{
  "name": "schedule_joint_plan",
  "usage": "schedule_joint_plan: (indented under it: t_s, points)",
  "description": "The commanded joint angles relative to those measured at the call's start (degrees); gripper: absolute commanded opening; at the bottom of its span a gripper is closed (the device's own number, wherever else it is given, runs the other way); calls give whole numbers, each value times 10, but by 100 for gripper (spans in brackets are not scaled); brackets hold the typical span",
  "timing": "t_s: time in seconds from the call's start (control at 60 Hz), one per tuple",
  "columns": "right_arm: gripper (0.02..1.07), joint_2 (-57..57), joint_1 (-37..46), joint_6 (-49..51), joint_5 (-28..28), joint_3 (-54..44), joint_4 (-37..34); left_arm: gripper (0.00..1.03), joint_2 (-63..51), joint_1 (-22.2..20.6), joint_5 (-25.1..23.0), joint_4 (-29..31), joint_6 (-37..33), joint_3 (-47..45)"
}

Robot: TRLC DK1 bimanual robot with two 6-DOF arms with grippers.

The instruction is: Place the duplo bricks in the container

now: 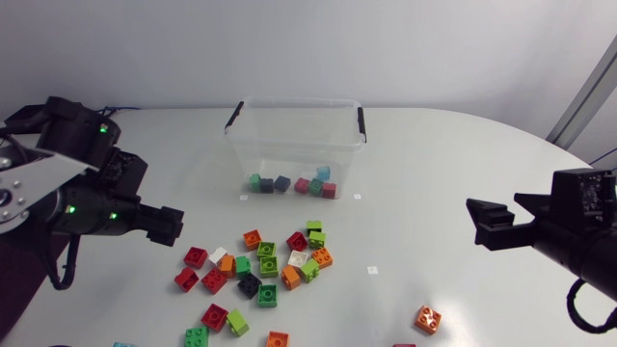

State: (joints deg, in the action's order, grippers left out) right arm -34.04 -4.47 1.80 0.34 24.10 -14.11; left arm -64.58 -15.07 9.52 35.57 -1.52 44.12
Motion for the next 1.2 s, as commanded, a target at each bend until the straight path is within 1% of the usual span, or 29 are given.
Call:
schedule_joint_plan:
  t_s: [0.0,0.083,0.15,0.233,0.3,0.317,0.383,0.417,0.483,0.583,0.617,0.667,0.933,0.967,1.017,1.067,1.083,1.133,1.183]
  points:
    - [102,-48,-4,17,8,39,-29,96,-54,-6,2,38,6,55]
    - [102,-78,-5,21,6,57,-53,97,-88,-7,-7,61,7,73]
    - [102,-92,-4,28,4,70,-71,97,-111,-7,-15,67,9,82]
    - [102,-108,-5,28,-6,87,-97,97,-142,3,-39,89,11,98]
    - [102,-120,-9,35,-10,98,-116,97,-160,9,-49,103,8,107]
    - [102,-123,-11,35,-11,102,-123,97,-168,12,-58,110,7,111]
    - [102,-146,-26,35,-11,126,-162,97,-188,12,-64,114,6,113]
    - [102,-166,-30,35,-11,147,-195,97,-202,9,-64,115,8,115]
    - [102,-180,-34,38,-15,162,-222,96,-222,8,-64,117,10,118]
    - [102,-168,-34,71,-42,148,-219,96,-246,9,-64,116,9,120]
    - [102,-154,-34,75,-70,140,-218,94,-260,9,-64,116,7,121]
    - [102,-140,-32,83,-90,132,-211,94,-270,8,-64,115,6,123]
    - [102,-133,-35,106,-93,124,-231,91,-326,8,-64,80,1,131]
    - [102,-132,-35,111,-93,122,-235,87,-332,7,-64,74,1,131]
    - [102,-132,-36,113,-94,119,-241,85,-340,9,-64,64,0,130]
    - [102,-132,-36,119,-94,117,-243,81,-347,9,-64,56,1,128]
    - [102,-133,-36,122,-95,115,-244,77,-354,9,-65,51,1,127]
    - [102,-135,-37,128,-95,112,-247,73,-358,8,-65,44,1,124]
    - [102,-143,-41,135,-95,112,-253,66,-361,7,-71,37,1,118]
